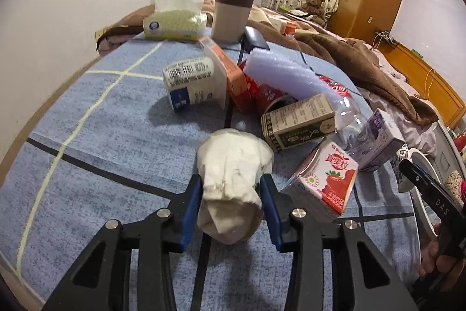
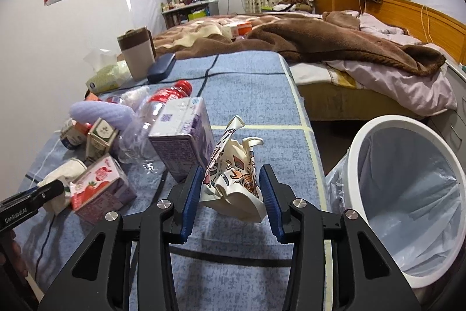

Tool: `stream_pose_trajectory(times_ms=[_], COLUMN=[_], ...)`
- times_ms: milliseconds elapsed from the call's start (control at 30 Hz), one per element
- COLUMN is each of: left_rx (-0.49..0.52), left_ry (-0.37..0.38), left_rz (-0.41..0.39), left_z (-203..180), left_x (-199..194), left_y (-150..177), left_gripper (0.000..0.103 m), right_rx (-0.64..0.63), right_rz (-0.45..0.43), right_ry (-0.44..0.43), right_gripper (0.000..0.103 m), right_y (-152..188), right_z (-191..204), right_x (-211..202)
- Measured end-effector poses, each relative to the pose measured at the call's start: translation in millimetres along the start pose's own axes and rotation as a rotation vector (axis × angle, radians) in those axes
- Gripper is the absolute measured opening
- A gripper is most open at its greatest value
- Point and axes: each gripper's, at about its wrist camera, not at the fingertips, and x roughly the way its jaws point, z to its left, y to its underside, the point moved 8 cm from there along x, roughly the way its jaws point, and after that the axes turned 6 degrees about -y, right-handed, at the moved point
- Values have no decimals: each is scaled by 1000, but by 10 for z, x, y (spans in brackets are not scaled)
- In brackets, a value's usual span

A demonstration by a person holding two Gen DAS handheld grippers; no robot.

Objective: Collect trash
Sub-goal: 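Carry the paper cup and wrapper with both tools over the white bin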

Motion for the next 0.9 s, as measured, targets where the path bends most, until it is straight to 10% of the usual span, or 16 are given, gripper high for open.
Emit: stream_pose_trajectory(times_ms=[167, 300, 500, 700, 900], left_rx=[22, 33, 103, 98, 74], left_ry=[-27, -39, -82, -67, -45], left_rz=[31, 15, 76, 68, 18], left_z=[35, 36, 27, 31, 19], left_x=[87, 99, 311, 311, 114], left_y=[44, 16, 60, 6, -5], left_gripper=[39, 73, 78, 40, 36], right_rx=[-1, 11, 10, 9, 12], right_rz=[-14, -12, -20, -24, -42], right_ry=[-8, -16, -18, -23, -25], right_gripper=[42, 42, 42, 42, 42], right_y=[-11, -1, -17, -9, -6], right_z=[16, -5, -9, 2, -14], right_x=[-59, -64, -76, -92, -151])
